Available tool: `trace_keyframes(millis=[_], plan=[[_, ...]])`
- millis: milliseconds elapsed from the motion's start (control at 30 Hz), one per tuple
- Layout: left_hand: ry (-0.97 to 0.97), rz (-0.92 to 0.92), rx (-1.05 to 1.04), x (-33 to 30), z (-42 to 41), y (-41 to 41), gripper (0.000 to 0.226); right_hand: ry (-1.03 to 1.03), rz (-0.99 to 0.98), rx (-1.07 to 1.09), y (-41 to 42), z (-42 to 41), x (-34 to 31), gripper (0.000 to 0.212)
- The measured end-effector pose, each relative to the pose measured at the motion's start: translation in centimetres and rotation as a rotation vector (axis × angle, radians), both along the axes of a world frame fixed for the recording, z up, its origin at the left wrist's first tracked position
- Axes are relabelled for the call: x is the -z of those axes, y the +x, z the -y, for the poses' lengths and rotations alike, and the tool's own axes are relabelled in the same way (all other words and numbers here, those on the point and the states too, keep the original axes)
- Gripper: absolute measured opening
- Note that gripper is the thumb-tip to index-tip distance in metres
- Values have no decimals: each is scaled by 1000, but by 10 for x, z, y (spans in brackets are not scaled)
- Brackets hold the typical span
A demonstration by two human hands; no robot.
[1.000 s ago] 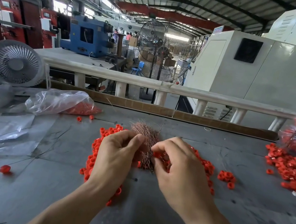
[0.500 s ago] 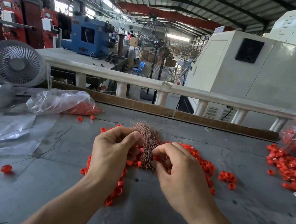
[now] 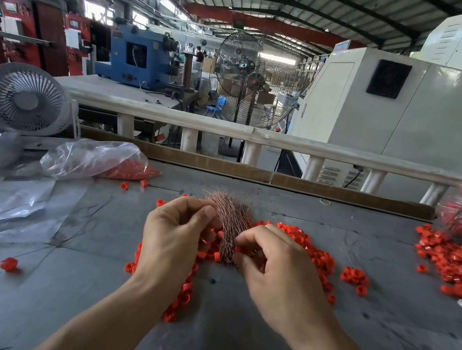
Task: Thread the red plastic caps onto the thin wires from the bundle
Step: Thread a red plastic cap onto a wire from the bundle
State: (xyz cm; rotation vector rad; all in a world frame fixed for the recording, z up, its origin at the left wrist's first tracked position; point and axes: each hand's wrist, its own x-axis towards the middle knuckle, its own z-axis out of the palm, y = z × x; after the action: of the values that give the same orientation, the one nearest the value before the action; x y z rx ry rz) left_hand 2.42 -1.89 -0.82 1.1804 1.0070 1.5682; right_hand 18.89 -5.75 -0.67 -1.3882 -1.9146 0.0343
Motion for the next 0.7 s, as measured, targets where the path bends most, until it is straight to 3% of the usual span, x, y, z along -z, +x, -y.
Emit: trace_keyframes(millis=[700], plan=[[10,-47,59,-1,3,2,21,42,-34,78,8,-3,-2,17]])
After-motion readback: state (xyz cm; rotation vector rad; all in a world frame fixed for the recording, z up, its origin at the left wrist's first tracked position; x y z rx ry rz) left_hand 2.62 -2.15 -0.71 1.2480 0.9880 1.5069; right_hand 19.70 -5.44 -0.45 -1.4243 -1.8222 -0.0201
